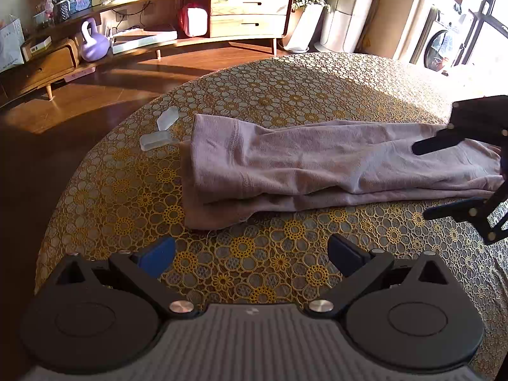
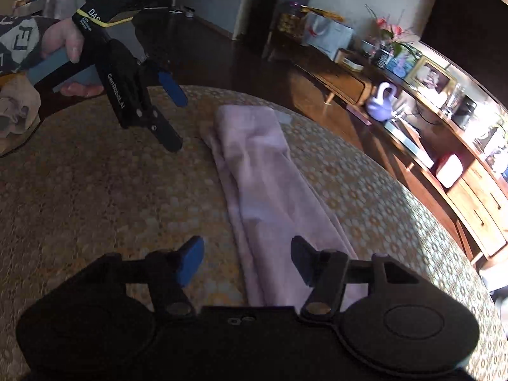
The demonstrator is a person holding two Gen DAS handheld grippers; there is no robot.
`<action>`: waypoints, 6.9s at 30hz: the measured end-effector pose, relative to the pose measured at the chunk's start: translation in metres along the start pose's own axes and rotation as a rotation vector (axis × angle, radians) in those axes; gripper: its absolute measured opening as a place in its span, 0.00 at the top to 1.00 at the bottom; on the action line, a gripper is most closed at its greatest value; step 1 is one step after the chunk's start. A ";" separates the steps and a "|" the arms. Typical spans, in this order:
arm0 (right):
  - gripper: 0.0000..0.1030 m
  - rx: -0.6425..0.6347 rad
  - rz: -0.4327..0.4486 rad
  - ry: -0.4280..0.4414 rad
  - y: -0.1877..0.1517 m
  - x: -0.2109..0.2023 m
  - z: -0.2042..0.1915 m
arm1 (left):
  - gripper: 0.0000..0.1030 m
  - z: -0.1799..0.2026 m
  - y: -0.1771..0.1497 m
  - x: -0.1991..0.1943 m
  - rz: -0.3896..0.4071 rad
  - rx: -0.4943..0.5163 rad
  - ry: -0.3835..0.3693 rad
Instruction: Fold clothes
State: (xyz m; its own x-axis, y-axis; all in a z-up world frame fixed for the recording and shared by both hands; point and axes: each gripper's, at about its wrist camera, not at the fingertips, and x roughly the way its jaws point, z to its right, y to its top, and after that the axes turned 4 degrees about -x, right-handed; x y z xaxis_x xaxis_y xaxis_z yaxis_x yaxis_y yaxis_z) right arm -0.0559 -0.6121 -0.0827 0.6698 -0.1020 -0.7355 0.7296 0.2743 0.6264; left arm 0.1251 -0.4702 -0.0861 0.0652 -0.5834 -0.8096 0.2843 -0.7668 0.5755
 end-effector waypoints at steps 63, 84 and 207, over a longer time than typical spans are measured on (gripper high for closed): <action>0.00 0.231 -0.137 0.116 -0.034 0.022 0.090 | 0.87 0.022 0.040 0.020 0.382 -0.592 -0.054; 0.00 0.354 -0.281 -0.001 -0.165 -0.100 0.092 | 0.87 0.239 0.056 0.058 0.352 -0.035 -0.140; 0.00 0.180 0.000 -0.032 -0.072 -0.018 0.029 | 0.15 0.127 0.074 0.099 -0.031 -0.512 -0.357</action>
State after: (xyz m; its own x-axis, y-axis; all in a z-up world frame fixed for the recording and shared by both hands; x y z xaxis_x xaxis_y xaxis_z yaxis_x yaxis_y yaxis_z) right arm -0.1166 -0.6579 -0.1072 0.6716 -0.1334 -0.7288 0.7407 0.0993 0.6644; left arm 0.0308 -0.6184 -0.1092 -0.2492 -0.6842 -0.6854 0.7093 -0.6108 0.3519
